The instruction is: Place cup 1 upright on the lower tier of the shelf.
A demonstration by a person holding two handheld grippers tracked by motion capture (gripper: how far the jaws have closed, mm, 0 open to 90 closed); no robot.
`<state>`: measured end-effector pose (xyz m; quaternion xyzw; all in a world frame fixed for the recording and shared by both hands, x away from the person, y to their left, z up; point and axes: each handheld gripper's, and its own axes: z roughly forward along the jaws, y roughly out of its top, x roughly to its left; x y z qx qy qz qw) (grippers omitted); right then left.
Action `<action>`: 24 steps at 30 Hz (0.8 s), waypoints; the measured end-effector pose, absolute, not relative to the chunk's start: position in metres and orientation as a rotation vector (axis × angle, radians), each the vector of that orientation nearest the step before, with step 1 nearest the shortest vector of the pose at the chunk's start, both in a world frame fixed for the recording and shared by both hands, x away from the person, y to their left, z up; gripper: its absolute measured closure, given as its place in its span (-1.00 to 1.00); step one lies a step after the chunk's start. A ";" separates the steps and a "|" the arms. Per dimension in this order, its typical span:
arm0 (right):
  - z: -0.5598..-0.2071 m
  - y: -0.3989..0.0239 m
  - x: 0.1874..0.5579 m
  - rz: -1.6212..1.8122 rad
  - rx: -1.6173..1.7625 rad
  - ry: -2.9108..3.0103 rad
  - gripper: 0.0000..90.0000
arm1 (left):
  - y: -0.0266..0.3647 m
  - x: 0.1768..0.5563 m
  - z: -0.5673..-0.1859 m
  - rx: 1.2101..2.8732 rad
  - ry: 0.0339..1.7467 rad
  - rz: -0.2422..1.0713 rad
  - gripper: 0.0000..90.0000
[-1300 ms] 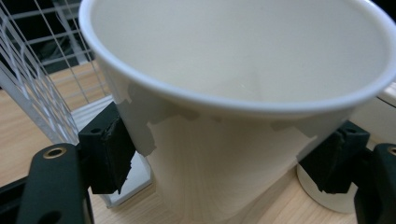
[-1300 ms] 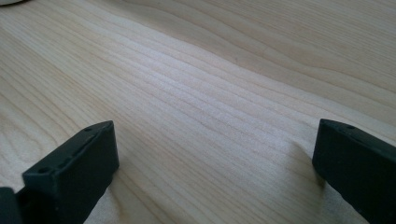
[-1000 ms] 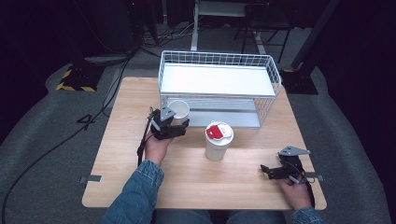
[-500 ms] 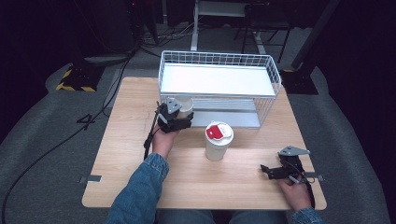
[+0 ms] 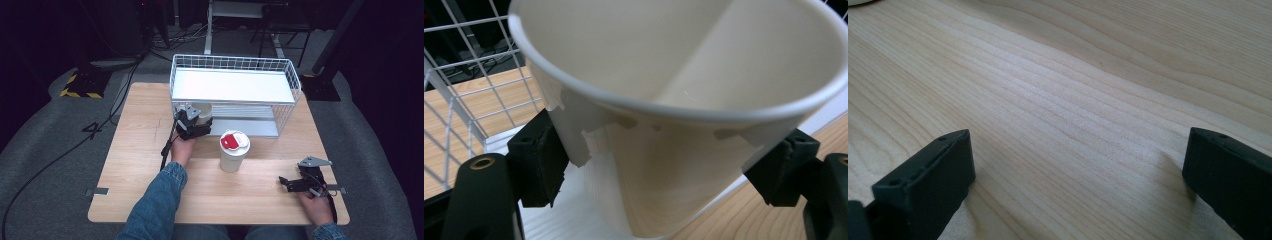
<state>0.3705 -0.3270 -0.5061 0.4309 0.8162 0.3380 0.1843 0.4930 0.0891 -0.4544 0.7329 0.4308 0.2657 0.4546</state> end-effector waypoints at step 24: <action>-0.506 -0.327 0.371 0.951 1.212 2.303 -0.99 | 0.080 0.522 -0.475 1.813 1.136 0.651 -0.51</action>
